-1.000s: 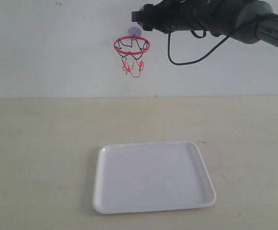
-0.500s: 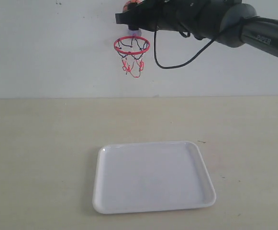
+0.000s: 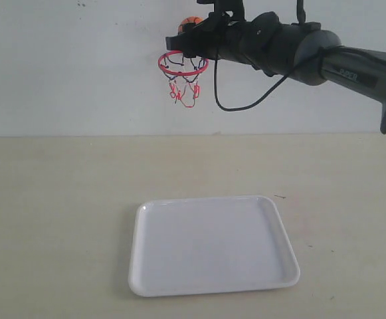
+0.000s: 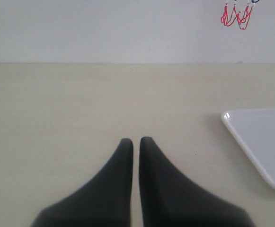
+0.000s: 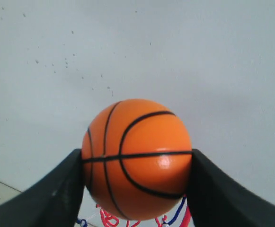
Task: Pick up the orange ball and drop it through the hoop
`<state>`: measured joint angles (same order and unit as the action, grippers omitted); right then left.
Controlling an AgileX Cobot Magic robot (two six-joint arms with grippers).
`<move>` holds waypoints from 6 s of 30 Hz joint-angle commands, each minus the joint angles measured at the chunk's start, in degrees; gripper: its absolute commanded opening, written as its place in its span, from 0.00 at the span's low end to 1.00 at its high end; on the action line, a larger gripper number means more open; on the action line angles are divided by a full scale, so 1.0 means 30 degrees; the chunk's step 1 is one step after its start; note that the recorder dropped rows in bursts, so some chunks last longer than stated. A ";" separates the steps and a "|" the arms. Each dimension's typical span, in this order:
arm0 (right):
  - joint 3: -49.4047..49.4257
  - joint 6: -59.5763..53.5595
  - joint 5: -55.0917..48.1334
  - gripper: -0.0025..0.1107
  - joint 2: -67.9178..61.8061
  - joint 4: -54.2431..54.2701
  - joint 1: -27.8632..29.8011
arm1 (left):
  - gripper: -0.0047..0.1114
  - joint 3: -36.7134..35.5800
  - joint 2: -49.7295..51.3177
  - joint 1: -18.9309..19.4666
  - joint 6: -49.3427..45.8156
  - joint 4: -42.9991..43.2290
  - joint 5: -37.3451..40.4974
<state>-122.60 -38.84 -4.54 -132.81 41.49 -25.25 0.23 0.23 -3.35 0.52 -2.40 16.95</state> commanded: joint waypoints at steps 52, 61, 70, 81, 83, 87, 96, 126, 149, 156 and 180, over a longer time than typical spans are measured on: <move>-0.0098 0.1807 -1.4156 0.58 0.1982 -0.0197 0.4066 | 0.08 -0.0077 -0.0078 -0.0067 -0.0028 0.0040 -0.0173; 0.0064 0.3127 -2.1809 0.10 0.2345 0.0516 0.5768 | 0.08 -0.0077 -0.0078 -0.0067 -0.0028 0.0040 -0.0173; 1.2136 0.2273 -2.1809 0.02 0.8508 0.1758 0.5750 | 0.08 -0.0077 -0.0078 -0.0067 -0.0028 0.0040 -0.0173; 2.9197 -0.3939 -1.8162 0.02 1.5917 0.9581 0.5750 | 0.08 -0.0077 -0.0078 -0.0067 -0.0028 0.0040 -0.0173; 3.0495 -0.3985 -1.8267 0.02 1.6128 0.9581 0.5750 | 0.08 -0.0077 -0.0078 -0.0067 -0.0028 0.0040 -0.0173; 3.2628 -0.3999 -1.9266 0.02 1.6169 0.9581 0.5750 | 0.08 -0.0077 -0.0078 -0.0067 -0.0028 0.0040 -0.0173; 3.3761 -0.3999 -1.9637 0.02 1.6169 0.9395 0.5750 | 0.08 -0.0077 -0.0078 -0.0067 -0.0028 0.0040 -0.0173; 3.5066 -0.4646 -0.9073 0.02 3.0061 1.1392 0.5750 | 0.08 -0.0077 -0.0078 -0.0067 -0.0028 0.0040 -0.0173; 3.9606 -0.4755 -0.2107 0.02 4.3269 1.1959 0.4006 | 0.08 -0.0077 -0.0078 -0.0067 -0.0028 0.0036 -0.0218; 4.0867 -0.5237 -0.1397 0.02 4.3370 1.1918 0.4006 | 0.08 -0.0077 -0.0078 -0.0067 -0.0028 0.0036 -0.0218; 4.0867 1.4894 0.0544 0.02 4.4270 -0.7736 0.4006 | 0.08 -0.0077 -0.0078 -0.0067 -0.0028 0.0036 -0.0218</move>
<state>0.07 -12.49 -2.24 -0.38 39.62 -13.10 0.23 0.14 -3.35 0.52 -2.40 16.72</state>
